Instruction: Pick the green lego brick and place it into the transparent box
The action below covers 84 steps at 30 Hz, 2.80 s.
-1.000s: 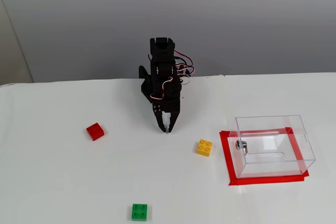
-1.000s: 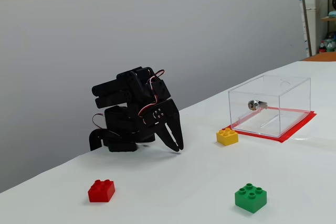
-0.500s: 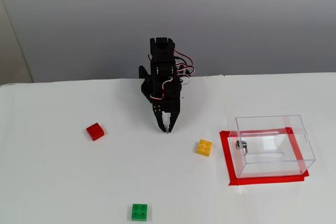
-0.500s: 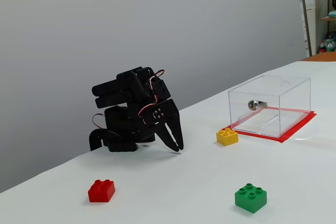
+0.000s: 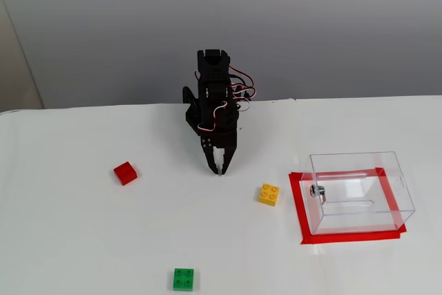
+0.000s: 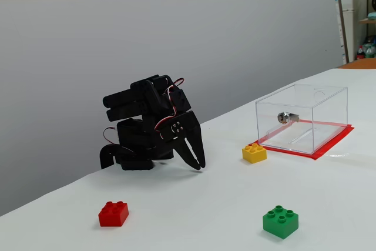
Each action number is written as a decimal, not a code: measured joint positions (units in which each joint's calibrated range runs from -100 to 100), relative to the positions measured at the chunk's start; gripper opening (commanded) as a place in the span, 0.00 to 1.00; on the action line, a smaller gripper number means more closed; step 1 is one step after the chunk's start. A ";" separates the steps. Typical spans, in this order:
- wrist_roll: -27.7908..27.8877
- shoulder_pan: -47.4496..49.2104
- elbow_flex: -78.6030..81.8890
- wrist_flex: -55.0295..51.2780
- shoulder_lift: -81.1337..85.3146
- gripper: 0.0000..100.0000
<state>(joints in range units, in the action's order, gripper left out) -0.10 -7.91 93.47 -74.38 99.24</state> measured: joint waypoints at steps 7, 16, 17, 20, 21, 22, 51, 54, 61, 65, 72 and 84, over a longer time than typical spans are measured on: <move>0.00 0.00 0.00 0.00 0.00 0.04; 0.00 0.00 0.00 0.00 0.00 0.04; -0.05 0.00 0.00 0.00 0.00 0.04; -0.05 0.00 0.00 0.00 0.00 0.04; -0.05 0.00 0.00 0.00 0.00 0.04; -0.05 0.00 0.00 0.00 0.00 0.04; -0.05 -0.21 -50.13 1.89 -47.78 0.04; -0.05 -2.78 -54.28 9.00 -53.62 0.04; -0.15 -7.16 -55.16 28.71 -64.36 0.04; 0.05 -7.37 -56.49 33.93 -70.27 0.04; -0.15 -8.65 -64.08 35.48 -80.00 0.04; 0.15 -10.26 -74.76 35.48 -93.87 0.05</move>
<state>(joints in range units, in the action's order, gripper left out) 0.05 -18.16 18.71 -38.90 5.37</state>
